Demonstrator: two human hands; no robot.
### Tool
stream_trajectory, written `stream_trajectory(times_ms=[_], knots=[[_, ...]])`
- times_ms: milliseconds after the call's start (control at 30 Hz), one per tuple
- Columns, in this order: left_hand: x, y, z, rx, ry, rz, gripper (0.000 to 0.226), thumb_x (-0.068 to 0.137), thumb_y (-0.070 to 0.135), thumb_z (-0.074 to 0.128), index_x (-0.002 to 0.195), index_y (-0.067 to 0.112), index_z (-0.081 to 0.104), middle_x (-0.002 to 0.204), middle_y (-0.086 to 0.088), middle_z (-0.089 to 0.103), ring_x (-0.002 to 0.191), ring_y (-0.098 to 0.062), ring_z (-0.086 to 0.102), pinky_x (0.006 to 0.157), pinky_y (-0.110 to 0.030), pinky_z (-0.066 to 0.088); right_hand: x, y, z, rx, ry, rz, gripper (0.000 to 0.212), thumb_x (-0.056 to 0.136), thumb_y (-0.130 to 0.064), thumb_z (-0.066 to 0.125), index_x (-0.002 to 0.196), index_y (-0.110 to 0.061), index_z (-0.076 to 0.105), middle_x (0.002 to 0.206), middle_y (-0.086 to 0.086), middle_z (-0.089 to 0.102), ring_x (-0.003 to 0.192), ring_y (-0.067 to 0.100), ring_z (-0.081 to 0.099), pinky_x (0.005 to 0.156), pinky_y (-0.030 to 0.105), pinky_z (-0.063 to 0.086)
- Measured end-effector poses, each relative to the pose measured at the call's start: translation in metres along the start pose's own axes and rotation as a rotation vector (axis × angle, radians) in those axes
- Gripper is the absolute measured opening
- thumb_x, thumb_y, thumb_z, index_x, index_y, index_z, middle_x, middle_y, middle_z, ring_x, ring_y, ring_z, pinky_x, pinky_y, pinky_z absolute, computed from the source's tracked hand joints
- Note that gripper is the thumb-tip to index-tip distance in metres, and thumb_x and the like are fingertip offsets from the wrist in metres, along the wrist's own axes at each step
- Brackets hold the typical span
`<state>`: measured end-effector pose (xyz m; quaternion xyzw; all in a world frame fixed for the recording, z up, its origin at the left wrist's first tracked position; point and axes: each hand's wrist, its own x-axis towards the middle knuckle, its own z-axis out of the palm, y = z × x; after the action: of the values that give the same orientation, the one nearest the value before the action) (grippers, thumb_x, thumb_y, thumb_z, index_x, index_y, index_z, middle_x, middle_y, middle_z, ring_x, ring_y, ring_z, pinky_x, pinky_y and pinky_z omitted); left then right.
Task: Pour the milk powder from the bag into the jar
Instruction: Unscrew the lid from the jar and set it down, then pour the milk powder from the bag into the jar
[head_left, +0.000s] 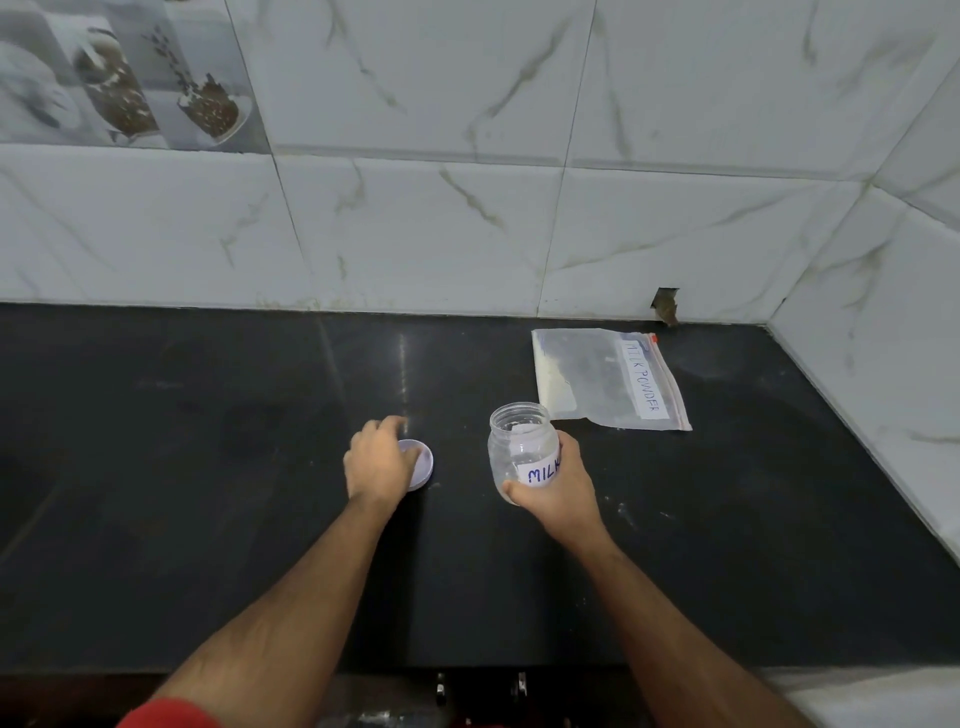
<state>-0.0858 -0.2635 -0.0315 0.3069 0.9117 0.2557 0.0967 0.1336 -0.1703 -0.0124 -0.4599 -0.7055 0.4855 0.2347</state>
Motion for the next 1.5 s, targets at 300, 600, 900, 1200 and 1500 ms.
stream_trajectory(times_ms=[300,600,900,1200,1500], knots=[[-0.032,0.024,-0.008,-0.644,-0.361,0.08,0.047,0.086,-0.01,0.055,0.124,0.015,0.066,0.103,0.01,0.073,0.082,-0.019,0.066,0.057,-0.017,0.051,0.015,-0.006,0.038,-0.013,-0.152,-0.005,0.088,0.063,-0.021,0.091,0.133,-0.028,0.038,0.121,-0.012,0.058,0.108,0.008,0.061,0.077,0.011,0.046],[-0.04,0.02,-0.013,-0.625,-0.292,0.052,0.048,0.088,-0.011,0.049,0.125,0.014,0.065,0.109,0.012,0.065,0.089,0.003,0.064,0.077,-0.012,0.051,0.026,-0.005,0.048,-0.16,-0.201,-0.044,0.092,0.06,-0.028,0.091,0.136,-0.023,0.039,0.128,-0.006,0.058,0.114,0.015,0.059,0.091,0.029,0.048],[-0.026,0.012,-0.008,-0.601,-0.139,-0.027,0.041,0.091,0.002,0.055,0.129,0.015,0.064,0.115,0.004,0.069,0.107,-0.014,0.067,0.097,-0.027,0.053,0.027,-0.004,0.03,-0.229,-0.212,-0.066,0.1,0.07,-0.022,0.087,0.152,-0.021,0.03,0.145,-0.004,0.052,0.134,0.02,0.049,0.104,0.03,0.041],[-0.012,0.113,-0.03,-0.591,0.059,0.221,0.032,0.094,0.012,0.055,0.123,0.016,0.068,0.116,0.007,0.071,0.106,-0.005,0.064,0.097,-0.021,0.049,0.057,0.001,-0.055,-0.255,0.038,-0.044,0.054,0.09,-0.013,0.069,0.141,-0.016,0.052,0.143,0.007,0.056,0.128,0.022,0.055,0.108,0.036,0.044],[-0.009,0.212,0.047,-0.332,-0.186,0.355,0.035,0.095,0.02,0.056,0.129,0.016,0.064,0.128,0.001,0.068,0.112,-0.014,0.064,0.101,-0.03,0.05,0.119,0.036,-0.166,-0.335,0.182,0.039,0.045,0.089,-0.022,0.066,0.132,-0.012,0.059,0.133,0.009,0.063,0.118,0.026,0.062,0.099,0.04,0.052]])
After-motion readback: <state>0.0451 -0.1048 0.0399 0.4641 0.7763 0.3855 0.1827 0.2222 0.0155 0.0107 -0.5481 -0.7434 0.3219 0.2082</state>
